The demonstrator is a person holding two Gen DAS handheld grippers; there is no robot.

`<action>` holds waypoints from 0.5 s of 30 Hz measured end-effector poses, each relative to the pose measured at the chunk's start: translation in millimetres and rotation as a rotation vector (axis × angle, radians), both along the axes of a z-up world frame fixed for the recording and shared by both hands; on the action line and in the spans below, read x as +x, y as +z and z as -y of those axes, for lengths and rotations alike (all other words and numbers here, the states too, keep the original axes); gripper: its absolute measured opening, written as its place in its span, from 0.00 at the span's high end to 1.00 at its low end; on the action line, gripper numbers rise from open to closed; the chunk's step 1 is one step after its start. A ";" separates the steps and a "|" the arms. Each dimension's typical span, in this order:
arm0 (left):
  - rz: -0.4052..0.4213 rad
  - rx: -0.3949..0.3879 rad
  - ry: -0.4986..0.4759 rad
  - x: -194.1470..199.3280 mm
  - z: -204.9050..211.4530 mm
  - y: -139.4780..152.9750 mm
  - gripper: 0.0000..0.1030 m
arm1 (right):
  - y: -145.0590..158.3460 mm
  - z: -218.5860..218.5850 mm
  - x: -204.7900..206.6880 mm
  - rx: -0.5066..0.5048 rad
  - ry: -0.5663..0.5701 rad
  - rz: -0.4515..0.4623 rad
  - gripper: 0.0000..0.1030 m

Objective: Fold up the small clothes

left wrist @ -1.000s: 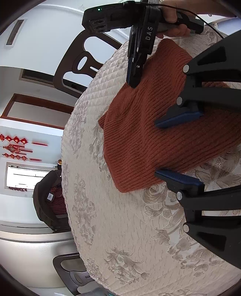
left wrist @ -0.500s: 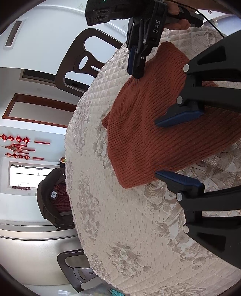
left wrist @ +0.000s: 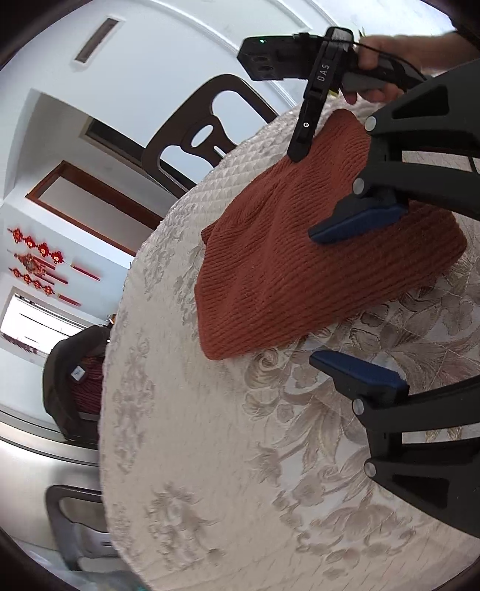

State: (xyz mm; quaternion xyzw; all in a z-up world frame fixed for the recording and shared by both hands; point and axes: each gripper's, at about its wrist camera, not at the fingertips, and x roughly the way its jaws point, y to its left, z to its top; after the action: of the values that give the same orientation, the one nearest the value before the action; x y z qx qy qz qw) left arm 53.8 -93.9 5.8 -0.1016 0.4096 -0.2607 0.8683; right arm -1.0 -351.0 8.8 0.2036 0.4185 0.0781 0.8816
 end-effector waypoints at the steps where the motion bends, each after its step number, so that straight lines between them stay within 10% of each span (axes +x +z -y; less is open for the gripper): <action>1: -0.008 -0.011 -0.003 0.8 0.3 -1.1 0.37 | 0.4 -0.5 0.6 -0.002 0.003 0.003 0.46; 15: -0.038 -0.041 -0.050 1.8 13.0 -8.0 0.36 | -2.5 -8.3 11.7 0.056 0.075 0.007 0.44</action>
State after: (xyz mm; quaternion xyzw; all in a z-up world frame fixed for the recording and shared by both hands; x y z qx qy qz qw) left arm 55.5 -106.8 -2.2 -0.1140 0.4231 -0.2888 0.8513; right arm 10.7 -342.7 6.3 0.2123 0.4202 0.1234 0.8736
